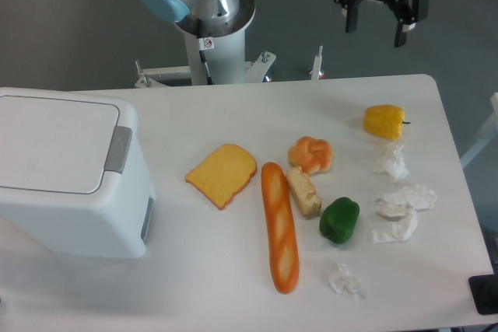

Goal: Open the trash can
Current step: 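Move the gripper from its raised start pose down toward the table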

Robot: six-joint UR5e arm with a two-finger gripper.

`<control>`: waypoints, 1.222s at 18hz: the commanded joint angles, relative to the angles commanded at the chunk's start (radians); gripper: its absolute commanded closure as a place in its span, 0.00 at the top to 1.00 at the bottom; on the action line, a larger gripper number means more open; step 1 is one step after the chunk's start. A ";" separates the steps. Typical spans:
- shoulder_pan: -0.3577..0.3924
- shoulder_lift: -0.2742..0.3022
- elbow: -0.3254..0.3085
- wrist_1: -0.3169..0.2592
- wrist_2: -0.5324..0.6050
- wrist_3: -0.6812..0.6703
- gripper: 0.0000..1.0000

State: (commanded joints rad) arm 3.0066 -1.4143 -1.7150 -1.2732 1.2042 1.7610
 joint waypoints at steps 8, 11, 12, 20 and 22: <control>-0.002 0.000 -0.008 0.009 -0.006 0.000 1.00; -0.002 0.000 -0.008 0.008 -0.011 0.000 1.00; -0.002 0.000 -0.008 0.008 -0.012 0.000 1.00; -0.038 -0.002 0.002 0.009 -0.008 -0.137 1.00; -0.040 -0.002 0.002 0.008 -0.009 -0.137 1.00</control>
State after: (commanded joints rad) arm 2.9667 -1.4159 -1.7135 -1.2655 1.1950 1.6245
